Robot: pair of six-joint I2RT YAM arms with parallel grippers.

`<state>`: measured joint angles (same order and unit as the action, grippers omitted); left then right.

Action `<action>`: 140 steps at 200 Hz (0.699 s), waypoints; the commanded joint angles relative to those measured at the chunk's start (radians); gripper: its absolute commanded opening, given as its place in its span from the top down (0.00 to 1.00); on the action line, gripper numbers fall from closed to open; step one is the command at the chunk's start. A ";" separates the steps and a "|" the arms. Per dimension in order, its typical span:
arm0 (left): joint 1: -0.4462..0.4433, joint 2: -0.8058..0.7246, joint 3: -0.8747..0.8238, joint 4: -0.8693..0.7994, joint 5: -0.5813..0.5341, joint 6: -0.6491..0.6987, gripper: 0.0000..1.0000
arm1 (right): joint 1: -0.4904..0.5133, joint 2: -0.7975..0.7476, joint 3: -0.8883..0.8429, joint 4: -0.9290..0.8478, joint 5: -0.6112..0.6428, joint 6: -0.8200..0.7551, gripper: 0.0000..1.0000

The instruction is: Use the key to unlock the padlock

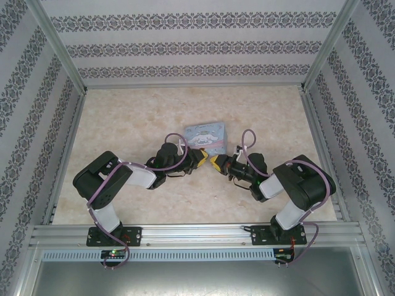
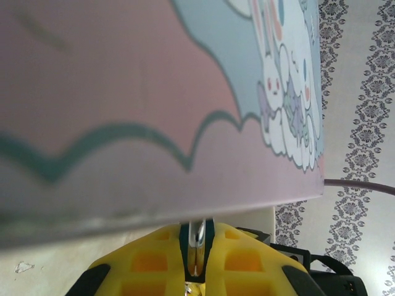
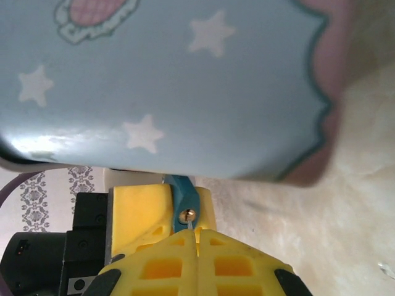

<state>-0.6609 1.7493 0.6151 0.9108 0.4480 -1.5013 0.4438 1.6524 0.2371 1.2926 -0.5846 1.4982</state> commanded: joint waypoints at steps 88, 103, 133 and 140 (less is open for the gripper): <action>0.001 -0.037 0.001 0.017 -0.011 -0.013 1.00 | 0.021 0.073 0.058 0.092 0.058 0.037 1.00; 0.001 -0.035 0.003 0.020 -0.010 -0.016 1.00 | 0.021 0.078 0.066 0.092 0.058 0.040 1.00; 0.000 -0.034 0.003 0.039 -0.007 -0.028 1.00 | 0.021 0.090 0.073 0.093 0.070 0.045 1.00; -0.001 -0.034 0.002 0.047 -0.008 -0.034 1.00 | 0.021 0.093 0.075 0.093 0.072 0.046 1.00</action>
<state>-0.6586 1.7493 0.6151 0.8978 0.4091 -1.5089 0.4564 1.7302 0.2817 1.3266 -0.5571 1.5322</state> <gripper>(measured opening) 0.095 0.065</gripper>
